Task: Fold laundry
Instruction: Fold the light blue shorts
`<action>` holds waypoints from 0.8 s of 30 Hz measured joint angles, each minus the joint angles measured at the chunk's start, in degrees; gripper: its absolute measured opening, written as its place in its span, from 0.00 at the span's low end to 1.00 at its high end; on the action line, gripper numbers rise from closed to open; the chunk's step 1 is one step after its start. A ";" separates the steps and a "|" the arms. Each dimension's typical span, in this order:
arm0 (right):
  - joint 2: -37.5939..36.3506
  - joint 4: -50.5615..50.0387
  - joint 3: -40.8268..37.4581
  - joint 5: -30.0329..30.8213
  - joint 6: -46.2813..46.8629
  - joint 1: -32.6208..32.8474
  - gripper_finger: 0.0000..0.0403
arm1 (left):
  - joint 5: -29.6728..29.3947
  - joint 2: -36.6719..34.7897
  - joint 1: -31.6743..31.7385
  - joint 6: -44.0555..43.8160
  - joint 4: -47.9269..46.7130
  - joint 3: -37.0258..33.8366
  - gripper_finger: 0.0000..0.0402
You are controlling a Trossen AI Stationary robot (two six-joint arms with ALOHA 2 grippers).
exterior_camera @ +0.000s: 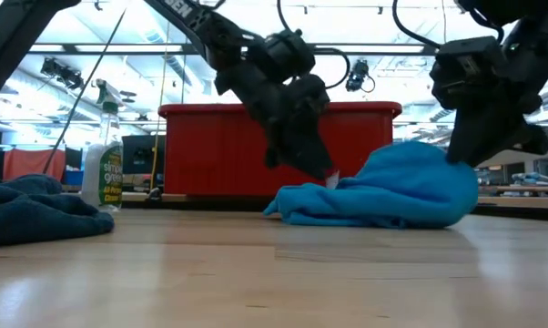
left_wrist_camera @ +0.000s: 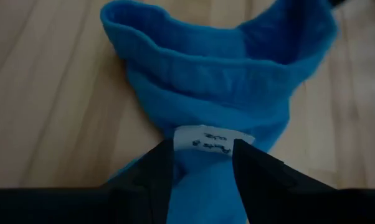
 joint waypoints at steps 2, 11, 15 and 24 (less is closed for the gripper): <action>0.89 -0.39 0.00 0.10 -5.62 -0.11 0.26 | 0.00 -1.01 -0.06 0.04 -0.77 0.00 0.40; 2.26 2.26 0.00 0.64 -11.58 0.78 0.26 | -0.56 -1.10 1.20 5.58 6.20 0.04 0.40; 2.28 5.11 0.00 3.16 -11.75 0.90 0.26 | -0.68 -0.20 3.17 5.52 7.01 0.00 0.40; 4.82 4.99 0.00 5.47 -11.32 0.61 0.28 | -0.68 -0.19 5.65 5.64 6.71 -0.02 0.40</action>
